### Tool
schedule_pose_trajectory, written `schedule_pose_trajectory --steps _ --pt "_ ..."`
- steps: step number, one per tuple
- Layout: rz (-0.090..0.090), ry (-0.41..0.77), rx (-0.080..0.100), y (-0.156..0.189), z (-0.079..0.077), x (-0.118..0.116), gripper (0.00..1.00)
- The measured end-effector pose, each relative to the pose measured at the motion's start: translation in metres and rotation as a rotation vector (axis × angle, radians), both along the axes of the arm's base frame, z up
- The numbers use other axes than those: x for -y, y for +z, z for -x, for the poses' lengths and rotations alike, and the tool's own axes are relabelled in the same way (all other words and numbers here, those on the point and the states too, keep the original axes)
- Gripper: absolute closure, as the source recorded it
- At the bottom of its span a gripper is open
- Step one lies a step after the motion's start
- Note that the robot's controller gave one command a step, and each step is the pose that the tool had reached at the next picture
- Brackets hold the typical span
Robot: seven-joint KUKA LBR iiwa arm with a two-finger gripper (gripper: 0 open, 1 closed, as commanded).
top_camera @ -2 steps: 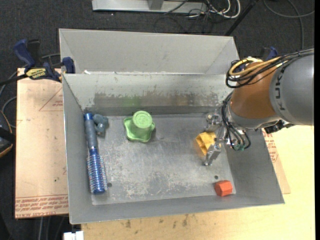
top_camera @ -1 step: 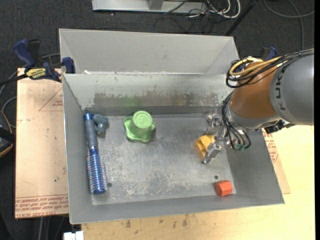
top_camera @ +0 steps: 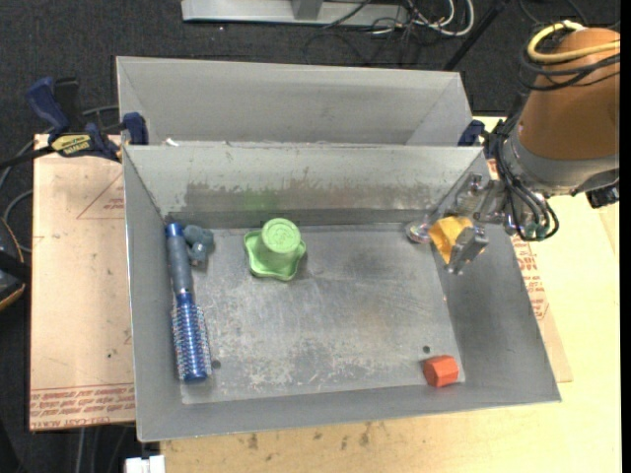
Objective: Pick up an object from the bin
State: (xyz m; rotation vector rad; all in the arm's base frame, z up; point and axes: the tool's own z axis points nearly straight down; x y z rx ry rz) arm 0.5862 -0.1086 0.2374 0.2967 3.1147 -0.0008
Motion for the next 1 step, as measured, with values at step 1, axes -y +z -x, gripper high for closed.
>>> schedule_pose_trajectory --steps 1 --pt "-0.002 0.003 -0.007 -0.0030 -0.0249 -0.0111 1.00"
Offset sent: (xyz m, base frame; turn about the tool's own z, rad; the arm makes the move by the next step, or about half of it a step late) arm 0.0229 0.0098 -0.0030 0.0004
